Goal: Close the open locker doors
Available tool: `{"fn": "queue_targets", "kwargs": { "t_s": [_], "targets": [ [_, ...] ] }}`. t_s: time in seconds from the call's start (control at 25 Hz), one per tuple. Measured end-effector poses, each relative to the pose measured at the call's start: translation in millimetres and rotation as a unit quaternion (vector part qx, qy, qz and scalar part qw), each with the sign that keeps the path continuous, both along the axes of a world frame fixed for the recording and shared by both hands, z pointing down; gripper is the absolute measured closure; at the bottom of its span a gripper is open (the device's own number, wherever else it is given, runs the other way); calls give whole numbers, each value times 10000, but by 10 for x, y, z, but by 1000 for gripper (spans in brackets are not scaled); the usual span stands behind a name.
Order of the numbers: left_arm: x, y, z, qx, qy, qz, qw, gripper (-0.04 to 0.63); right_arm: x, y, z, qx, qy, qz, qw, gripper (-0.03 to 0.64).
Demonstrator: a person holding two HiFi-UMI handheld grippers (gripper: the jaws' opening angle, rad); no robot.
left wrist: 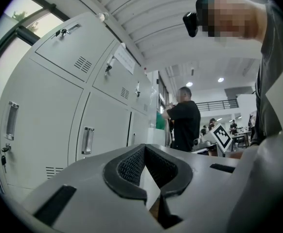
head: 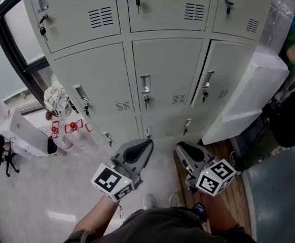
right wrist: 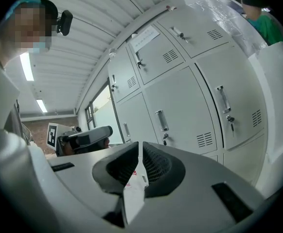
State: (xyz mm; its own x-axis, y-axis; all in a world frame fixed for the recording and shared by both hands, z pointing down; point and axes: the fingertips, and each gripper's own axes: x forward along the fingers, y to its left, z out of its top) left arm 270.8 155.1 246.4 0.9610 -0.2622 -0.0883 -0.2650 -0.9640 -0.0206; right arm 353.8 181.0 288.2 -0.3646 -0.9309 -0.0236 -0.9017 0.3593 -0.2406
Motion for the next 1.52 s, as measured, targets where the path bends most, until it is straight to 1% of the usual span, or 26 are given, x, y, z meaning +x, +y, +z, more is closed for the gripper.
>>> {"fn": "queue_targets", "kwargs": {
  "t_s": [0.36,0.8,1.08,1.52],
  "targets": [
    [179,166,-24,7,7,-357,9994,593,150,127,-135,155,48,-337,9993,588],
    [331,208,-35,41,-31,-611,9981,593,239,104,-180,277,11,-642,9975,591],
    [320,185,-25,22,-46,-706,9975,592,185,68,-192,293,-10,-779,9965,591],
    [336,160,-41,19,-26,-707,9975,592,168,41,-182,261,-2,-808,9964,591]
  ]
}}
